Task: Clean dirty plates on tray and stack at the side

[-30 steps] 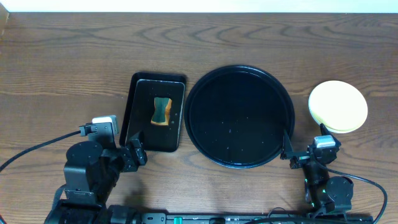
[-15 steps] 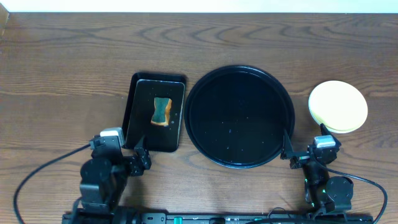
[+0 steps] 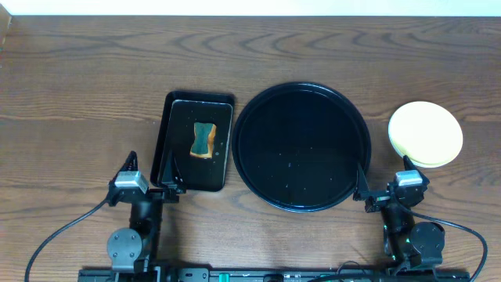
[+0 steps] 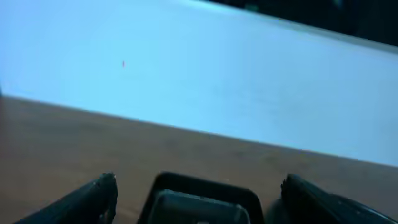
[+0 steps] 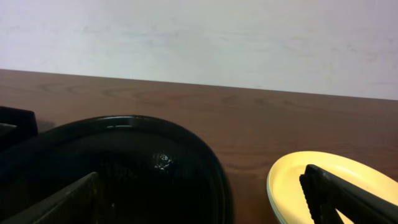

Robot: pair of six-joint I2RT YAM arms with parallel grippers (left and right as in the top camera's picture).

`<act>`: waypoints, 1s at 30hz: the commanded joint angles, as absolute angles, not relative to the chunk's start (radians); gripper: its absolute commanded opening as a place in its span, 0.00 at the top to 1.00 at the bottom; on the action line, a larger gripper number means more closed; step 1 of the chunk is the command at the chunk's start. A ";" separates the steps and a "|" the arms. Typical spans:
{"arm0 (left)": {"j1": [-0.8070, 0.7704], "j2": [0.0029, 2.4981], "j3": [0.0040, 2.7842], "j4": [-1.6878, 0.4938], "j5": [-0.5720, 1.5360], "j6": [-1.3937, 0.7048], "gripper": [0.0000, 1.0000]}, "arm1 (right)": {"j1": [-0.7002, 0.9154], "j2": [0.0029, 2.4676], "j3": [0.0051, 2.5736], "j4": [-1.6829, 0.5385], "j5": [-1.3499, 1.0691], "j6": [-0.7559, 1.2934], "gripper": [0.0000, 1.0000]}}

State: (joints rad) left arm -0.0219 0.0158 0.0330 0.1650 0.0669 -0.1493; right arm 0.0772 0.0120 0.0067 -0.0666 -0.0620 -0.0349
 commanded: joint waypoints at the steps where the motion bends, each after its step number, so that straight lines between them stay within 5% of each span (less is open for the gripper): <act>1: -0.016 0.002 0.004 0.128 0.065 -0.084 0.15 | 0.085 0.009 0.006 -0.071 -0.057 -0.046 0.01; 8: -0.016 0.002 0.004 -0.070 0.065 -0.052 0.14 | 0.085 0.009 0.006 -0.071 -0.057 -0.046 0.01; 30: -0.016 0.005 0.004 -0.066 0.066 -0.053 0.15 | 0.085 0.009 0.006 -0.071 -0.057 -0.046 0.01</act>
